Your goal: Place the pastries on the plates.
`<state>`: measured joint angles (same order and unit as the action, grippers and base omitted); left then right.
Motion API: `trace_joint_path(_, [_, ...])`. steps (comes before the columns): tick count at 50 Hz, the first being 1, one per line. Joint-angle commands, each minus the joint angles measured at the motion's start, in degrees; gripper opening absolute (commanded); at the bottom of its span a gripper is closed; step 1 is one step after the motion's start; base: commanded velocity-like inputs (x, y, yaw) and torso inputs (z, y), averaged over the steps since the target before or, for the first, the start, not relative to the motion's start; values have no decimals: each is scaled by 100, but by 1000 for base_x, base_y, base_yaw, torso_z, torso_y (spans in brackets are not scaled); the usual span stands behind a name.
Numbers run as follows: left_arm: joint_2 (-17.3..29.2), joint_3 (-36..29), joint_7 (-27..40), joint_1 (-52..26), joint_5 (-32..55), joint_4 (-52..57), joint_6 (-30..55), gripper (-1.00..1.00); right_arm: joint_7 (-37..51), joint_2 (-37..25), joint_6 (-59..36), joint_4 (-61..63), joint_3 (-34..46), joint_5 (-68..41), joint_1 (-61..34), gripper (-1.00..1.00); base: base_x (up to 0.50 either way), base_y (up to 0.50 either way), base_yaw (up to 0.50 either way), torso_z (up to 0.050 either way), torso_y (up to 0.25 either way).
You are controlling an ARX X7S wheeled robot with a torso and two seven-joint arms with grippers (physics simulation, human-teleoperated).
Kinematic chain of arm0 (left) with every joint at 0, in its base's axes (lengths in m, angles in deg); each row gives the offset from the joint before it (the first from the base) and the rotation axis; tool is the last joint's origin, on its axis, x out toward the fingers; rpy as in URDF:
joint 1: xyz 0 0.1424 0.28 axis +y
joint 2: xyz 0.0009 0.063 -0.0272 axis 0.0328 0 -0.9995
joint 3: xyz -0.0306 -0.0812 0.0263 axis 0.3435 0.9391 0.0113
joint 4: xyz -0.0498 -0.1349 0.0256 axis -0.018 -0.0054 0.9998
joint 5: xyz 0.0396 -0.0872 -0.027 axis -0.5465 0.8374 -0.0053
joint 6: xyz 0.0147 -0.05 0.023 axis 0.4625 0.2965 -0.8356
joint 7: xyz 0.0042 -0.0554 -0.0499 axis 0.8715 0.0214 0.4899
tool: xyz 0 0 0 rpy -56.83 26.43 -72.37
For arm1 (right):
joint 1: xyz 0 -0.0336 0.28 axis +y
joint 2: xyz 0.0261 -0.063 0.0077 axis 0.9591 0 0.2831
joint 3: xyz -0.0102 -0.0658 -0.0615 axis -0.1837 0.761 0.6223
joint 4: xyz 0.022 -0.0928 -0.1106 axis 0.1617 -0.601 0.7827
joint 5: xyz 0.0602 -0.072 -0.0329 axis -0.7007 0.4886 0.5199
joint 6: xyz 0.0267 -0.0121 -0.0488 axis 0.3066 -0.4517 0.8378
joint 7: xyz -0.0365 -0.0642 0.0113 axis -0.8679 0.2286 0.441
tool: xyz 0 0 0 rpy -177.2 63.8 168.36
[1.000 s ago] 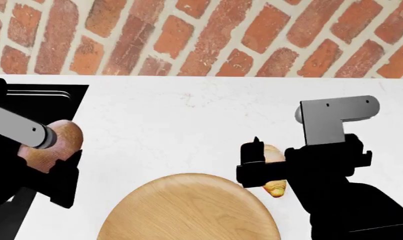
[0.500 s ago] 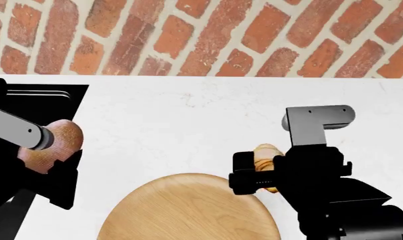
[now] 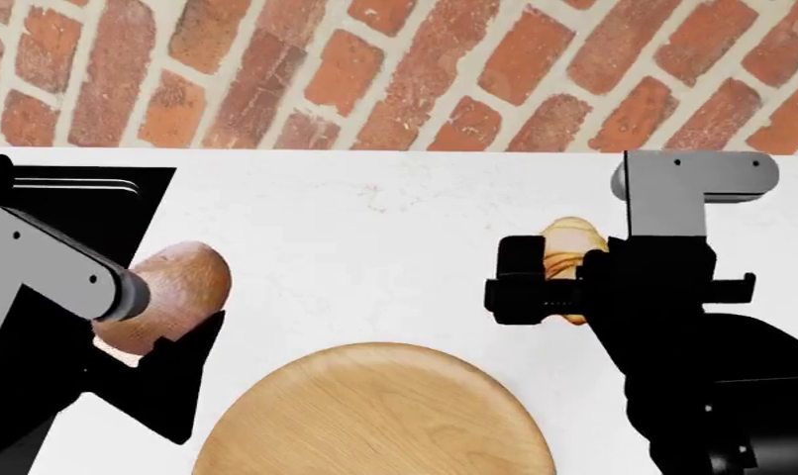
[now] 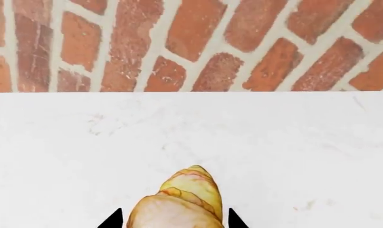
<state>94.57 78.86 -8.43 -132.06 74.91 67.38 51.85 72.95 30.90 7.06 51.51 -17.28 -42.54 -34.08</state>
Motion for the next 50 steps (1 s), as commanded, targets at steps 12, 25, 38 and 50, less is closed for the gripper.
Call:
trace_joint_path(12, [-868,-712,819,-67,1626,916,792,-100,200,-134,-859,1349,-491,-542,-29,-100,0,0,0,0,0])
trace_joint_path(25, [-1010,-1090,945,84,1664,852,566,-100,210,-91,-838,1382,-491,-617,173,-100,0,0,0,0,0])
trace_joint_path(38, [-805,-1501,908,172,1431,611,218,-100,204,-45,-775,1359,-514,-686,289,-100,0,0,0,0,1])
trace_joint_path(50, [-849,-1337,1047,139,1775,710,314,100,196,-78,-709,1327,-476,-685,398,-100,0,0,0,0,1])
